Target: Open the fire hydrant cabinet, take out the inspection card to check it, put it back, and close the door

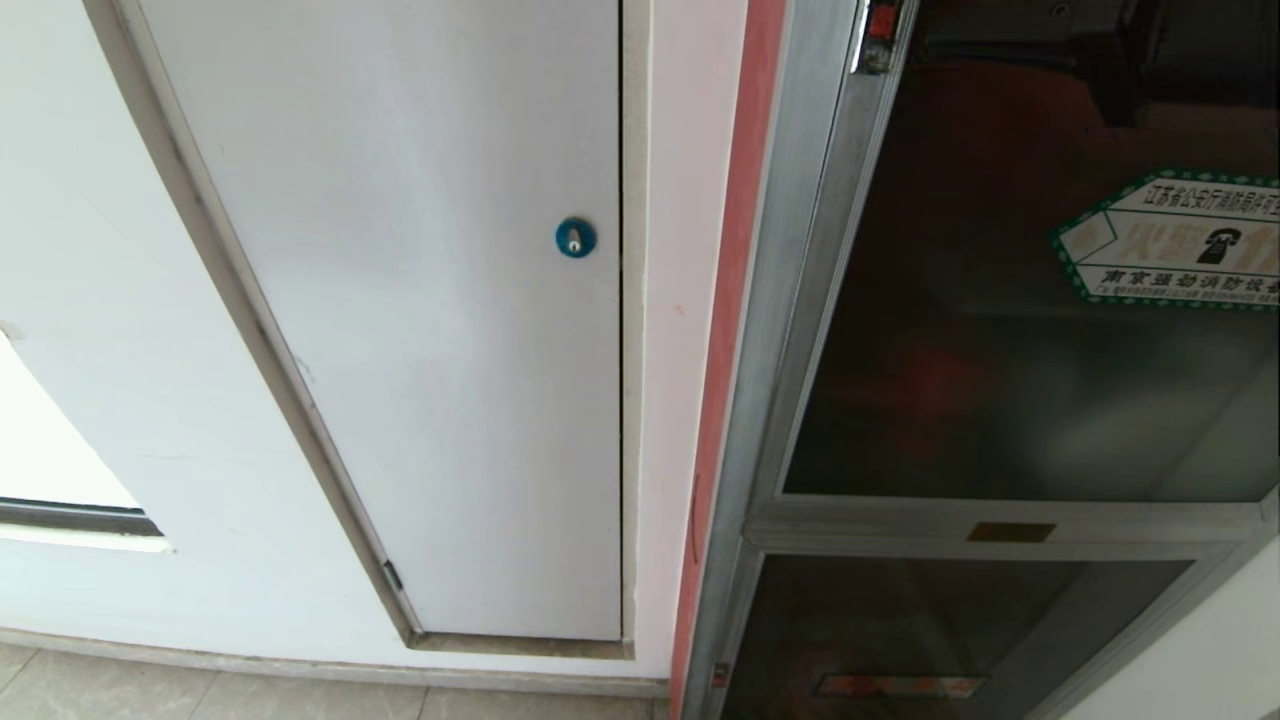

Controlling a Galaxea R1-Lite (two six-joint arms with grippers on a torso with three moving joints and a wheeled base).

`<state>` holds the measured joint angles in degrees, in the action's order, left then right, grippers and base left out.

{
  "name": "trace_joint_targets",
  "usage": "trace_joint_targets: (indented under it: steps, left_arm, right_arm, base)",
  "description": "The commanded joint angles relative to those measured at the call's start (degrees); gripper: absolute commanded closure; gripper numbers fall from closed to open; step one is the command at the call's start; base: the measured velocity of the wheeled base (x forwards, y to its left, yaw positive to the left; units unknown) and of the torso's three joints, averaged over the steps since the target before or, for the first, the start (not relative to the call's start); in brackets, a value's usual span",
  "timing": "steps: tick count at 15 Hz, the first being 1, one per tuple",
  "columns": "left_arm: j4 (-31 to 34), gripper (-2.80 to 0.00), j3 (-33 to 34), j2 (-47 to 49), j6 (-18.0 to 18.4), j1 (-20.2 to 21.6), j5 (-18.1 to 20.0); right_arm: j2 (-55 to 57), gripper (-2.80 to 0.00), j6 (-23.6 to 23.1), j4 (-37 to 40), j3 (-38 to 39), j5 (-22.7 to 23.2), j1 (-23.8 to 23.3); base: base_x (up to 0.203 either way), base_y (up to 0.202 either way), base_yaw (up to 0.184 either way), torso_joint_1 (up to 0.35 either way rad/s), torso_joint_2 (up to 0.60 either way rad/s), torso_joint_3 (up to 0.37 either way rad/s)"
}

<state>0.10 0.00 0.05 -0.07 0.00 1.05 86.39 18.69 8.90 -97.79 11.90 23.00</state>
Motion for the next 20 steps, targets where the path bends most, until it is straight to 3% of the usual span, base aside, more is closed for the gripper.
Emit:
trace_joint_targets:
  steps: [1,4,9,14,20]
  left_arm:
    - [0.0,0.00,0.0,0.0,0.0,0.0,0.0]
    - [0.0,0.00,0.0,0.0,0.0,0.0,0.0]
    - [0.0,0.00,0.0,0.0,0.0,0.0,0.0]
    - [0.0,0.00,0.0,0.0,0.0,0.0,0.0]
    - [0.0,0.00,0.0,0.0,0.0,0.0,0.0]
  right_arm:
    - [-2.6,0.00,-0.1,0.1,-0.6,-0.1,1.6]
    - [-1.8,0.00,-0.7,0.5,-3.5,-4.0,3.5]
    - [2.6,0.00,-7.4,2.0,-9.2,-13.0,9.5]
    - [4.7,0.00,-7.9,2.0,-10.9,-13.5,9.4]
    - [6.2,0.00,-7.7,1.3,-11.8,-13.0,5.5]
  base:
    - [0.000,0.000,0.000,0.000,0.00,0.000]
    - [0.000,0.000,0.000,0.000,0.00,0.000]
    - [0.000,0.000,0.000,0.000,0.00,0.000]
    - [0.000,0.000,0.000,0.000,0.00,0.000]
    - [0.000,0.000,0.000,0.000,0.00,0.000]
